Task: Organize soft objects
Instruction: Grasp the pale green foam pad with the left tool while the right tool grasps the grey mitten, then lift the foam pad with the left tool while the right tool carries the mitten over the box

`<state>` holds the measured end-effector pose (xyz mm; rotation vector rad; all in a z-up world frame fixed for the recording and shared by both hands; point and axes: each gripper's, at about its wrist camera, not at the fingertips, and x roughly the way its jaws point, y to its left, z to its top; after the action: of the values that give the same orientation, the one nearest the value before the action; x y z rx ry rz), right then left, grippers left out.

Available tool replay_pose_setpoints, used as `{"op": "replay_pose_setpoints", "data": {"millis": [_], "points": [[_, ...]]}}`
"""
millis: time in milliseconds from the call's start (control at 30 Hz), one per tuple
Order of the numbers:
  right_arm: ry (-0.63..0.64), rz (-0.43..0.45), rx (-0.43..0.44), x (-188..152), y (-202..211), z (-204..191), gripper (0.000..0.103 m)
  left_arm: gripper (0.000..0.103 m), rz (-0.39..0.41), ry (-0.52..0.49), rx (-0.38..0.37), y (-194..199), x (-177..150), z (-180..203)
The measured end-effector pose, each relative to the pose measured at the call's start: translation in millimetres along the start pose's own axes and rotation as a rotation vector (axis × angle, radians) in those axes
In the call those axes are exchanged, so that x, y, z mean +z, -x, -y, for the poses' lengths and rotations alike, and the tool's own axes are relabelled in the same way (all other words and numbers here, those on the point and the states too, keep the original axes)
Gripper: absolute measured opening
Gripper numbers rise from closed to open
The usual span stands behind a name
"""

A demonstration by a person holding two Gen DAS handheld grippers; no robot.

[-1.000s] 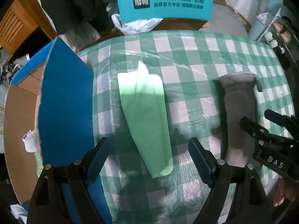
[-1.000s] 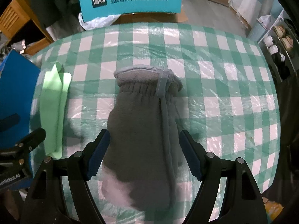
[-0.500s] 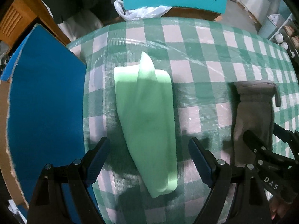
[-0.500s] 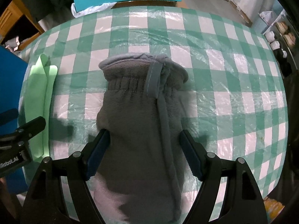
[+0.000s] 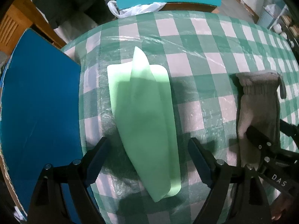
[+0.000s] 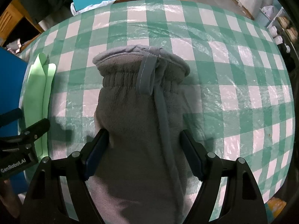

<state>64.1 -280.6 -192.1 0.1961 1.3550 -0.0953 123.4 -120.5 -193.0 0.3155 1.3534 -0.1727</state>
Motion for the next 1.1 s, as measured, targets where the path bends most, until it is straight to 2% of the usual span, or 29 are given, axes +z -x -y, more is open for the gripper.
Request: {"op": "replay_pose_setpoints", "data": {"millis": [100, 200, 300, 367, 433, 467, 533, 667, 1100], "points": [[0.001, 0.002, 0.006, -2.3, -1.1, -3.4, 0.078, 0.077, 0.013, -0.017, 0.014, 1.7, -1.8, 3.3], [-0.002, -0.003, 0.019, -0.4, -2.3, -6.3, 0.074, 0.061, 0.026, -0.038, 0.028, 7.0, -4.3, 10.7], [0.001, -0.003, 0.035, 0.4, -0.2, -7.5, 0.065, 0.043, 0.028, -0.059, 0.023, 9.7, -4.7, 13.1], [0.007, 0.001, 0.048, -0.6, 1.9, -8.5, 0.054, 0.023, 0.030, -0.065, 0.013, 11.4, -6.9, 14.4], [0.018, 0.002, 0.062, -2.0, 5.1, -11.0, 0.044, 0.014, 0.022, -0.063, -0.018, 11.6, -7.3, 13.6], [0.024, 0.001, 0.067, -1.6, 5.9, -12.8, 0.037, 0.012, 0.020, -0.061, -0.026, 11.8, -6.7, 12.6], [0.034, 0.002, 0.070, -1.7, 8.7, -15.8, 0.031, 0.008, 0.019, -0.056, -0.043, 12.5, -8.2, 11.4], [0.049, 0.005, 0.074, -2.3, 14.8, -19.6, 0.024, 0.006, 0.019, -0.042, -0.089, 17.8, -11.0, 9.1], [0.093, 0.086, 0.076, -3.4, 62.7, -38.1, 0.020, 0.006, 0.085, -0.043, -0.119, 57.0, -25.3, 0.8]]}}
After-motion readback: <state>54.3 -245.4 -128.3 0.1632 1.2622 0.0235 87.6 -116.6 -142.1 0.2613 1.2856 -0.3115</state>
